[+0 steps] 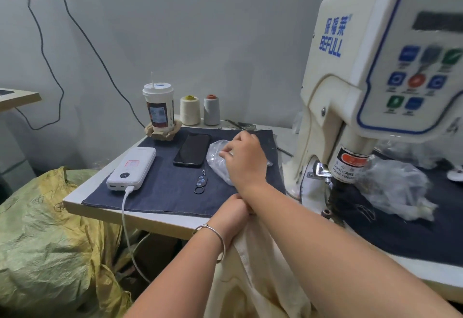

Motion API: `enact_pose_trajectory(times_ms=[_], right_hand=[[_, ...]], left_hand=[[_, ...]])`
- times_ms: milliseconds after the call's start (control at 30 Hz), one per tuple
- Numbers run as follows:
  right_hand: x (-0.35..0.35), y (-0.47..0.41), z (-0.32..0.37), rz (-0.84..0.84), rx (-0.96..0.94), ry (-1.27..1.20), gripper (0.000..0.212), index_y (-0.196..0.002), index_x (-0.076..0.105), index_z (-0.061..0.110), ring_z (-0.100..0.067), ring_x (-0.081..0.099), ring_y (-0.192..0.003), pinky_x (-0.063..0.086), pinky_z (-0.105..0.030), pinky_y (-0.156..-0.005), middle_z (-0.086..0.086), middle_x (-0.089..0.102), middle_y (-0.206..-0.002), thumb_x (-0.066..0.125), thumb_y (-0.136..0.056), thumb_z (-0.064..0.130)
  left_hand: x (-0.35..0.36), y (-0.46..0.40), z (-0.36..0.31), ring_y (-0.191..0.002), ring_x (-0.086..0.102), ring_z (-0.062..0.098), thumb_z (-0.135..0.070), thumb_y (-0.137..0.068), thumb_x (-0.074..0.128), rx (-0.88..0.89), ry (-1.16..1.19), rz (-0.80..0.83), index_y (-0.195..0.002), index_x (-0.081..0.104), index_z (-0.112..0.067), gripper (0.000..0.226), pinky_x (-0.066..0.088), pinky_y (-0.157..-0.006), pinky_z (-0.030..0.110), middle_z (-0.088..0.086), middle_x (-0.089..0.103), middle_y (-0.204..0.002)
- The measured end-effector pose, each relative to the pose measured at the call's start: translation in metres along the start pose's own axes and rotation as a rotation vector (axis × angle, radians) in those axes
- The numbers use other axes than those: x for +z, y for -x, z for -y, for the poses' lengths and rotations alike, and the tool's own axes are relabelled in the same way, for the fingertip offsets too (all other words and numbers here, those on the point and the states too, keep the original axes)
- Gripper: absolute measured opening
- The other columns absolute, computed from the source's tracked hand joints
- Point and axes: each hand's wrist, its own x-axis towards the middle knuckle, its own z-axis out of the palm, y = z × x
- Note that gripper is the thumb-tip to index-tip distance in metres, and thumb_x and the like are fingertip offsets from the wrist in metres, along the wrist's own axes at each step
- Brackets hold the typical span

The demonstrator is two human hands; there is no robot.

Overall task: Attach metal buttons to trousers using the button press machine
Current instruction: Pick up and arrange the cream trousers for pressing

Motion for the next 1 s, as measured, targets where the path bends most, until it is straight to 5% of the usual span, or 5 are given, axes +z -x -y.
enact_pose_trajectory(times_ms=[167,267,367,567,1000], right_hand=[[-0.062,0.076,0.009,-0.152,-0.221,-0.303,0.008,-0.077,0.075,0.007,-0.023,0.055,-0.083,0.043,-0.032,-0.069,-0.004,0.058,-0.08,0.075,-0.077,0.016],[-0.097,0.129,-0.015,-0.197,-0.257,-0.352,0.007,-0.078,0.076,0.007,-0.021,0.057,-0.076,0.047,-0.032,-0.064,-0.003,0.059,-0.077,0.075,-0.078,0.015],[-0.126,0.166,-0.06,-0.253,-0.107,-0.313,0.006,-0.076,0.076,0.013,-0.015,0.059,-0.074,0.047,-0.027,-0.06,0.005,0.06,-0.078,0.08,-0.076,0.017],[-0.152,0.167,-0.132,-0.297,0.27,-0.45,0.018,-0.07,0.071,0.025,-0.006,0.061,-0.073,0.044,-0.009,-0.063,0.008,0.066,-0.079,0.078,-0.078,0.011],[-0.121,0.125,-0.131,-0.044,0.281,-0.773,0.014,-0.073,0.073,0.019,-0.003,0.064,-0.075,0.049,-0.014,-0.072,0.01,0.07,-0.08,0.075,-0.08,0.008]], left_hand=[[0.005,0.006,0.003,-0.066,0.053,0.008,-0.009,-0.107,0.037,0.012,0.042,-0.109,-0.074,0.05,-0.023,0.038,0.049,-0.054,0.015,-0.009,0.056,-0.071],[0.005,0.008,-0.001,-0.07,0.056,0.018,0.004,-0.098,0.044,0.025,-0.041,-0.014,-0.071,0.06,-0.014,0.037,0.05,-0.061,0.021,-0.004,0.064,-0.063],[0.005,0.01,-0.005,-0.073,0.065,0.02,0.0,-0.082,0.062,-0.017,-0.035,0.01,-0.079,0.075,-0.004,0.014,0.05,-0.07,0.027,0.008,0.073,-0.078],[0.007,0.008,-0.005,-0.076,0.068,0.024,-0.005,-0.08,0.065,-0.095,0.004,-0.058,-0.084,0.078,-0.005,0.014,0.05,-0.072,0.03,0.012,0.075,-0.086],[0.005,0.007,-0.003,-0.077,0.069,0.023,-0.007,-0.081,0.064,-0.091,-0.002,-0.041,-0.083,0.079,-0.008,0.015,0.05,-0.074,0.031,0.012,0.075,-0.085]])
